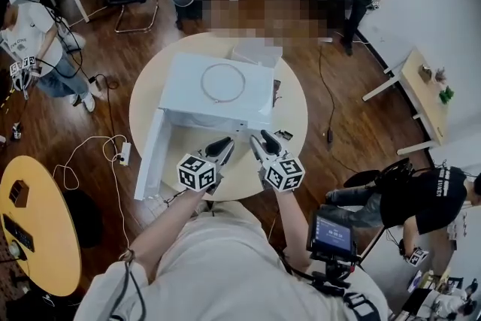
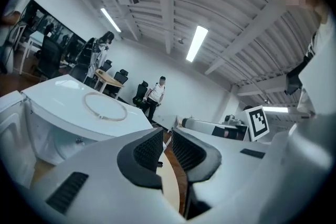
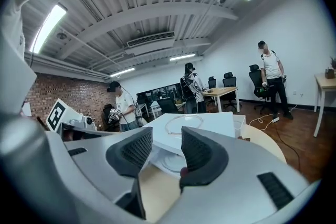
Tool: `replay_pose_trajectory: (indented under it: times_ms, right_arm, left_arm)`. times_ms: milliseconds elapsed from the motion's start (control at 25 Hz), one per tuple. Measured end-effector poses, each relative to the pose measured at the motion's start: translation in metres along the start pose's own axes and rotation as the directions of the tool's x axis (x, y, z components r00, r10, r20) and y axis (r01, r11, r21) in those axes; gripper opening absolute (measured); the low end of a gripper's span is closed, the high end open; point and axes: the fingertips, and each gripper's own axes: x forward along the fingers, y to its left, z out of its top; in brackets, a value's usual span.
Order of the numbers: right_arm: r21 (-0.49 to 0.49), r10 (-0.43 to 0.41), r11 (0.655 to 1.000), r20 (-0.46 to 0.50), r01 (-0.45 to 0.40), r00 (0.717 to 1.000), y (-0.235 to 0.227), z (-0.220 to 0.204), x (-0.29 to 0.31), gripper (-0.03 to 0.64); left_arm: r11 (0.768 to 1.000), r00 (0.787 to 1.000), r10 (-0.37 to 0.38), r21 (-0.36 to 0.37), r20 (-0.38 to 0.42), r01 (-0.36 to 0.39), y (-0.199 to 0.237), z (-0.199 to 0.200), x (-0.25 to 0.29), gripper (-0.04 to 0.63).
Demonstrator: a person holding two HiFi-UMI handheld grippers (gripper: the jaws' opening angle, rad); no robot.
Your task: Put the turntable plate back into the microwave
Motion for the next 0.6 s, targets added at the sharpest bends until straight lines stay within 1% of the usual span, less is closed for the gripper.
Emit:
replay_pose_trajectory:
  times_ms: [120,320,440,520,600]
  right_arm:
    - [-0.007,0.009,1.000,-0.004,-0.009,1.000,-0.011,0.000,-0.004,0.169]
    - [0.005,0.042,0.999,-0.005,-0.042,0.999,-0.016,0.008,-0.011,0.169]
    - [0.000,0.058,0.998,0.004,-0.058,0.998,-0.019,0.012,-0.019,0.169]
    - [-0.007,0.073,0.997,0.017,-0.073,0.997,-0.018,0.015,-0.022,0.169]
    - [-0.018,0.086,0.996,0.025,-0.086,0.996,-0.018,0.016,-0.024,0.169]
  left_arm:
    - [0.998,1.000,0.002,0.067,-0.005,-0.001,-0.016,0.006,0.008,0.037]
    - [0.996,0.998,0.037,0.077,-0.050,-0.034,-0.031,0.004,0.010,0.037]
    - [0.994,0.997,0.057,0.095,-0.054,-0.051,-0.040,0.005,0.005,0.037]
    - [0.994,0.996,0.079,0.076,-0.034,-0.076,-0.037,0.009,-0.001,0.037]
    - [0.993,0.994,0.110,0.035,-0.005,-0.110,-0.028,0.014,-0.007,0.037]
